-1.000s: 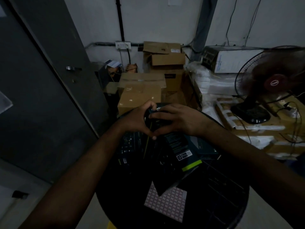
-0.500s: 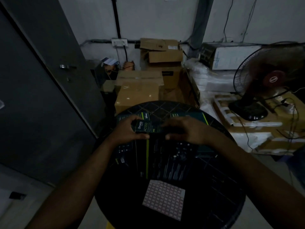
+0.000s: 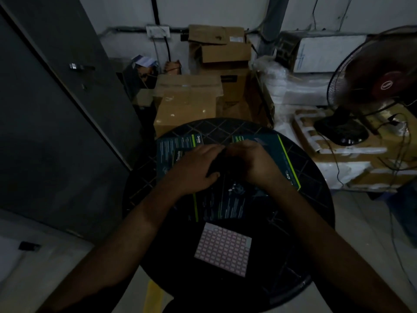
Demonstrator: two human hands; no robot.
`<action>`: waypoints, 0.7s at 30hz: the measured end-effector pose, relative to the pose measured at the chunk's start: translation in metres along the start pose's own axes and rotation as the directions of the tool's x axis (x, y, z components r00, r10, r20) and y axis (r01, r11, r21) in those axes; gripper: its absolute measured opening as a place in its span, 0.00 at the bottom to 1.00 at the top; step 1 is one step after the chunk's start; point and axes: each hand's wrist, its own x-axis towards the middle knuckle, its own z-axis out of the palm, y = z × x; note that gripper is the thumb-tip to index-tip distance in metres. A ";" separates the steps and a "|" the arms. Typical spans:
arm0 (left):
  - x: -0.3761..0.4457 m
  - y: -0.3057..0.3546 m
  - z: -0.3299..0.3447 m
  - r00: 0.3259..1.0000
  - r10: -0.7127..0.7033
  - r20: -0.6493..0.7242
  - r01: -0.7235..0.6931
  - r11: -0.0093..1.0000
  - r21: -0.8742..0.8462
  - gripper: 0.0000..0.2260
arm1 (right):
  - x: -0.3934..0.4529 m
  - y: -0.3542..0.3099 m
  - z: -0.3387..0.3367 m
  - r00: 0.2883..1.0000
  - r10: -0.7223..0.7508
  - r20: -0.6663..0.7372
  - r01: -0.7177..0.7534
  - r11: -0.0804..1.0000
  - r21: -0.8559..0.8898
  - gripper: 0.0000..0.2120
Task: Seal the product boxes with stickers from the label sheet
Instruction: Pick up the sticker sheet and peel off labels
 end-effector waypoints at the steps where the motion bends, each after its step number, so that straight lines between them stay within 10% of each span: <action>1: 0.002 0.000 0.006 1.000 -0.014 0.024 0.013 0.999 0.035 0.35 | -0.004 0.000 0.005 0.999 0.026 -0.026 -0.027 0.998 -0.052 0.13; 14: -0.033 -0.009 0.036 0.887 -0.056 -0.459 0.029 0.997 -0.065 0.11 | -0.015 -0.038 0.054 0.925 0.051 -0.377 -0.110 0.984 -0.137 0.02; 21: -0.041 -0.011 0.032 0.892 -0.042 -0.449 -0.009 0.994 -0.110 0.09 | -0.027 -0.026 0.039 0.969 0.069 -0.237 -0.086 0.994 -0.065 0.09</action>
